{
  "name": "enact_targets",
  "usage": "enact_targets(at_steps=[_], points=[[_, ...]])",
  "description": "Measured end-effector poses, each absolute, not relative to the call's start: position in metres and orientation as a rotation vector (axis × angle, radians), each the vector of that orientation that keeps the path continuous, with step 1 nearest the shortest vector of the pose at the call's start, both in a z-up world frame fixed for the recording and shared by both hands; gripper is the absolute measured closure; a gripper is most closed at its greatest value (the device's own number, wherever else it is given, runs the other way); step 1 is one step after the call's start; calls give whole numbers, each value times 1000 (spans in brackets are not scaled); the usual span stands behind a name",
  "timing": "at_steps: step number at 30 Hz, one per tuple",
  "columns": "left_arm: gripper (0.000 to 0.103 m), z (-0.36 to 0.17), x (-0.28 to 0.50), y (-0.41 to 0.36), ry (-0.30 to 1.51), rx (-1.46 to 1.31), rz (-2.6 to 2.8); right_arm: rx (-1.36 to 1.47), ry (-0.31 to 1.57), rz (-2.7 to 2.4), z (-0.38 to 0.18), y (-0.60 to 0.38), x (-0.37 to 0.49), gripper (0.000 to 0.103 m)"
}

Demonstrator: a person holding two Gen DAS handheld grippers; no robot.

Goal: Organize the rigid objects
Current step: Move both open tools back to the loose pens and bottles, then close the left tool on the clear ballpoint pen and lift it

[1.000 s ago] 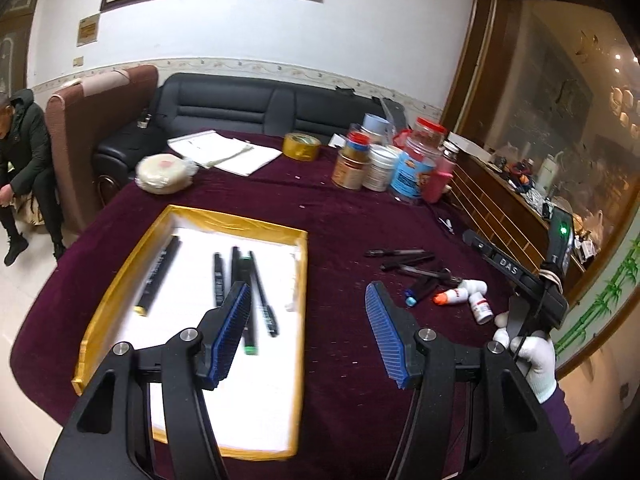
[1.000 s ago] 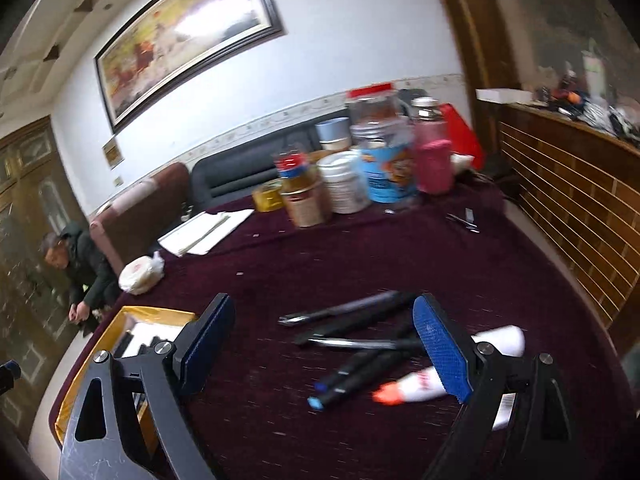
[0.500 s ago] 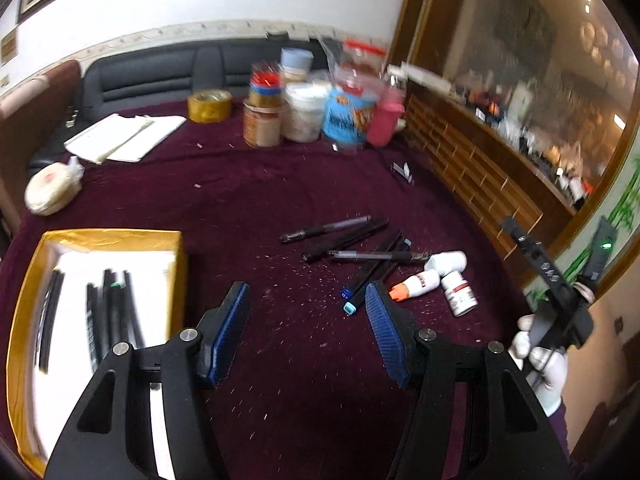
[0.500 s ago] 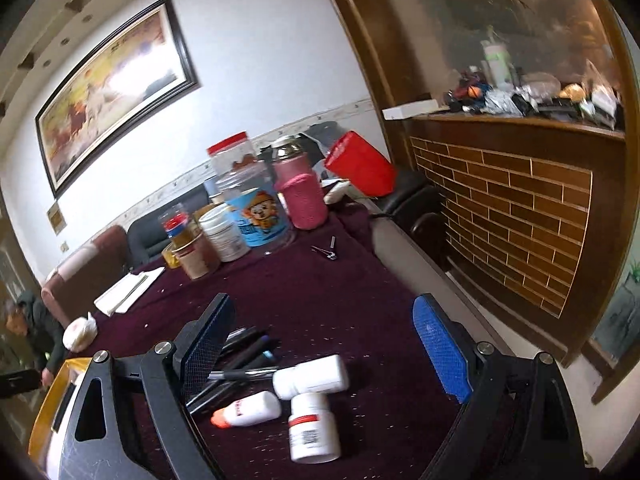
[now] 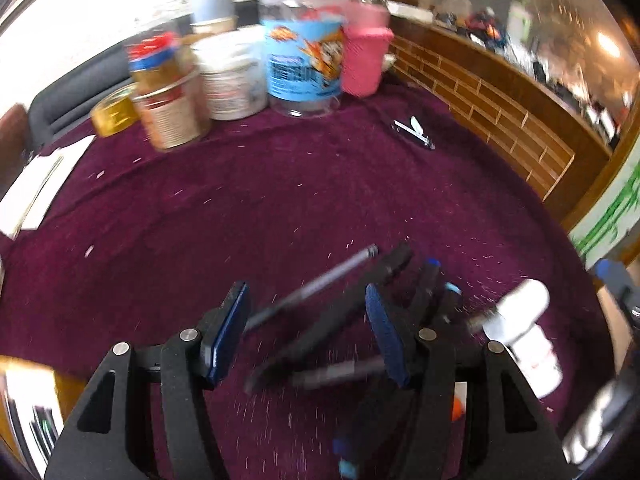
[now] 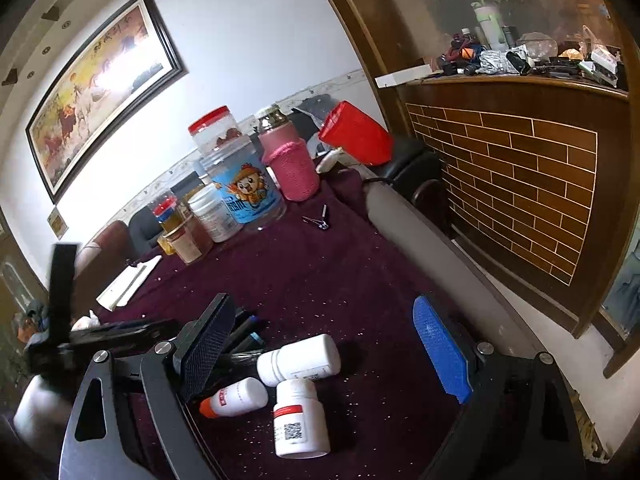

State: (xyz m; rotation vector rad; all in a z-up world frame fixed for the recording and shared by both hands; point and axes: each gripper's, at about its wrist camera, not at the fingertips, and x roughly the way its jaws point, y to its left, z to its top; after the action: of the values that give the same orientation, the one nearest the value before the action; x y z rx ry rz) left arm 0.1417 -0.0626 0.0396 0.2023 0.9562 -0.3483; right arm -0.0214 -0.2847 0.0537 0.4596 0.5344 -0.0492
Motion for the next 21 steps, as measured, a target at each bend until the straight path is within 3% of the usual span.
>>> enact_targets(at_steps=[3, 6, 7, 8, 10, 16, 21], points=[[43, 24, 148, -76, 974, 236, -408, 460, 553, -56, 50, -286, -19, 15], [48, 15, 130, -94, 996, 380, -445, 453, 567, -55, 48, -286, -16, 15], [58, 16, 116, -98, 986, 420, -467, 449, 571, -52, 47, -285, -15, 15], [84, 16, 110, -97, 1014, 406, -498, 444, 578, -48, 46, -283, -14, 15], [90, 17, 92, -89, 1080, 339, -566, 429, 589, -45, 45, -281, -13, 15], [90, 21, 29, -64, 1111, 289, -620, 413, 611, -38, 42, -277, -11, 15], [90, 52, 24, -49, 969, 230, -547, 413, 640, -17, 38, -274, -9, 15]])
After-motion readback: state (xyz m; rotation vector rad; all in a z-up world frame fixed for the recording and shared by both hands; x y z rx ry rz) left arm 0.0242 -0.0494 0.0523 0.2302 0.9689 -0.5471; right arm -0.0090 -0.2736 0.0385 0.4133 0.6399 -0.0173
